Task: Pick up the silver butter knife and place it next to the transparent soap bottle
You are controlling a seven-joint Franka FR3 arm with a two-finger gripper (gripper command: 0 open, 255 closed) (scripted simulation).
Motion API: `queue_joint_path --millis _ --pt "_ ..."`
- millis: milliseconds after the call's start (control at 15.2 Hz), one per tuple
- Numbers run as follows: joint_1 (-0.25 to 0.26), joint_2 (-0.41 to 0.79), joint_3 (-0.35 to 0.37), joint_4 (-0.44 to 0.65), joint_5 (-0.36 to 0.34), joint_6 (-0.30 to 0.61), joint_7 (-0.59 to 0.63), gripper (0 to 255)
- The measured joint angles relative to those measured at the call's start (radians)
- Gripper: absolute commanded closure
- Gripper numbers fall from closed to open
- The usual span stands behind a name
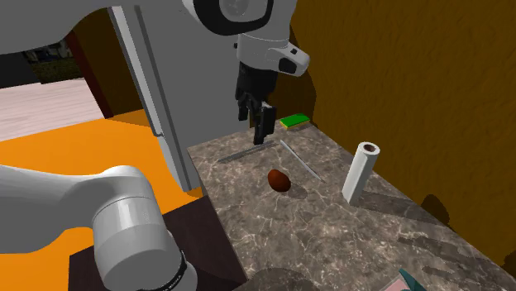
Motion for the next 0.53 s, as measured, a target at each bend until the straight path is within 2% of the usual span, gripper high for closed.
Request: queue_joint_path --millis 198,528 --pt "0.007 0.014 0.018 -0.011 0.01 0.032 0.013 0" --pt "0.039 0.091 0.107 -0.059 0.054 0.188 0.077 0"
